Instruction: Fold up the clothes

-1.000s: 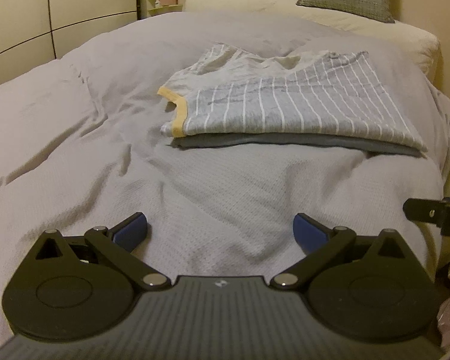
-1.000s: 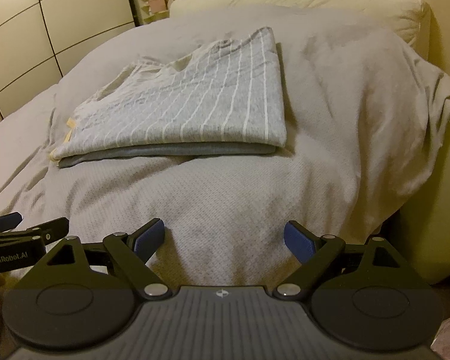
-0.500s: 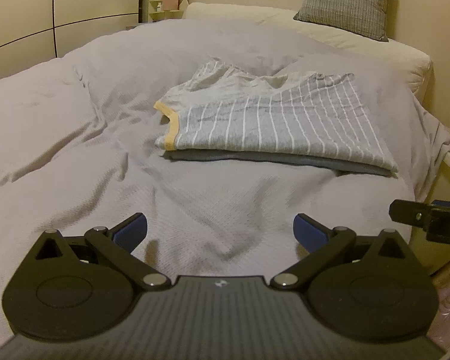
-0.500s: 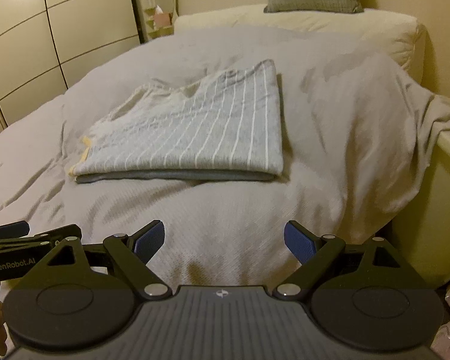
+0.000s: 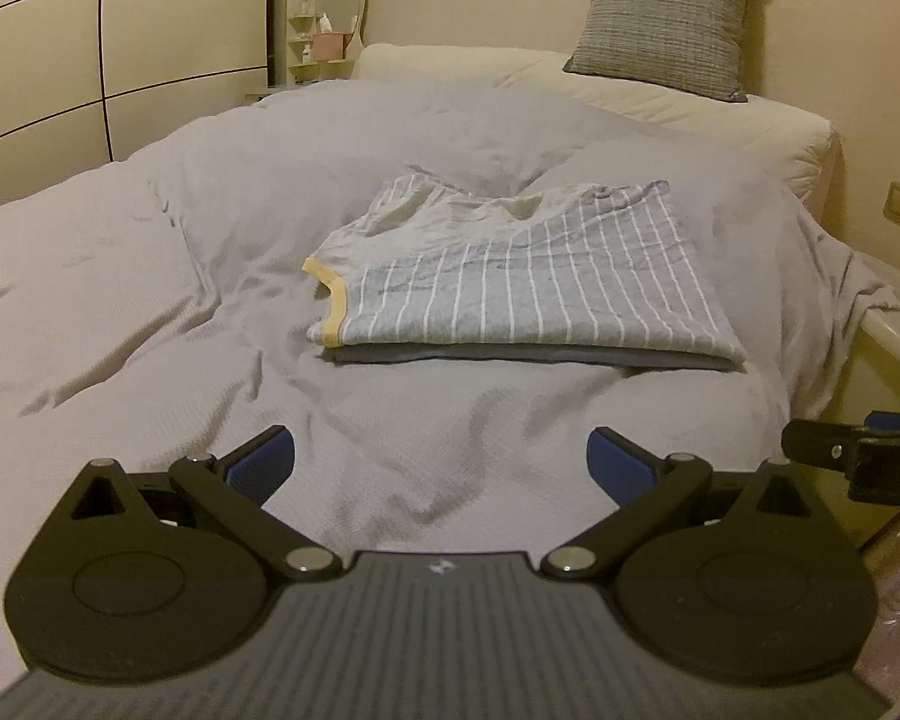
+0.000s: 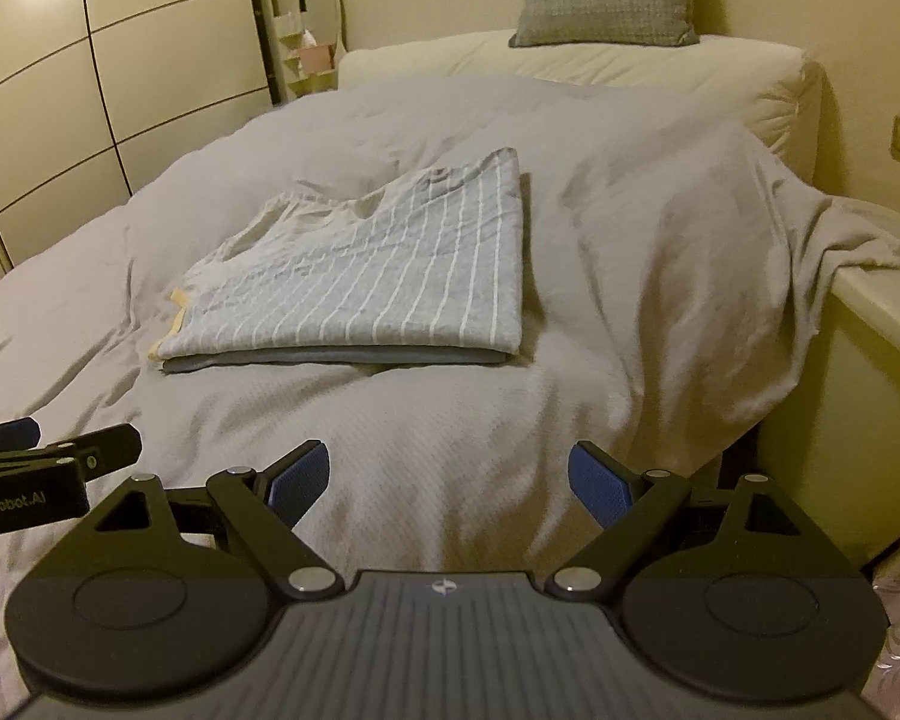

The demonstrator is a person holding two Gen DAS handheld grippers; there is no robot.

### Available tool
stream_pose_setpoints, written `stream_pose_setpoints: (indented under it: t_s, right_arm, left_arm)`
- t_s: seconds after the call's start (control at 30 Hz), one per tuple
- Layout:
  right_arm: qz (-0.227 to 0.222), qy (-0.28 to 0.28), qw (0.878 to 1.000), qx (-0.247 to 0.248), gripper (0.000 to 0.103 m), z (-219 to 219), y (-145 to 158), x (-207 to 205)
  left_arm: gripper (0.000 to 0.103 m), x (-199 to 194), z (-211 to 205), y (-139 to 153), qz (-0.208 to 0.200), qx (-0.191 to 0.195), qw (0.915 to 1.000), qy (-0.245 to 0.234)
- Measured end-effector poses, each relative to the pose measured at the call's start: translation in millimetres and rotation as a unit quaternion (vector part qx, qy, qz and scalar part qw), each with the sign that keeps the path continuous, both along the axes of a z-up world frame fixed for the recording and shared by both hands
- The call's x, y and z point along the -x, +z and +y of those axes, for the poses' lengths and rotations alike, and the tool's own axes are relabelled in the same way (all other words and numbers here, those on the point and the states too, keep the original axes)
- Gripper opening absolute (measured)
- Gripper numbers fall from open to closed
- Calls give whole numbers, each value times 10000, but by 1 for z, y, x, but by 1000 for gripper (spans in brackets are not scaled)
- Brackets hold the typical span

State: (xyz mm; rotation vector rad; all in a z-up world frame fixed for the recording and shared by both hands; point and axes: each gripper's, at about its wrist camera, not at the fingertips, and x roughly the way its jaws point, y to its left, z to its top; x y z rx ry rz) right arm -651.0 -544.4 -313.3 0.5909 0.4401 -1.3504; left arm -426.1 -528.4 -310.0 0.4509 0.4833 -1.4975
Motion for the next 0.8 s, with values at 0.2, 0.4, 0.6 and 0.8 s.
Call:
stream_pose_setpoints:
  t_s: [0.2, 0.4, 0.6, 0.8]
  right_arm:
    - [-46, -3, 10000, 29, 89, 14, 3, 3]
    - [-43, 4, 10000, 26, 89, 20, 4, 3]
    - [-40, -2, 10000, 59, 89, 23, 6, 3]
    - [-30, -11, 10000, 70, 89, 23, 5, 2]
  left_arm:
    - [102, 7, 14, 0, -195, -29, 9998, -93]
    - [102, 9, 18, 2, -227, -14, 9997, -55]
    - [102, 11, 19, 3, -233, 22, 9997, -60]
    - [102, 9, 23, 4, -196, 110, 9997, -89]
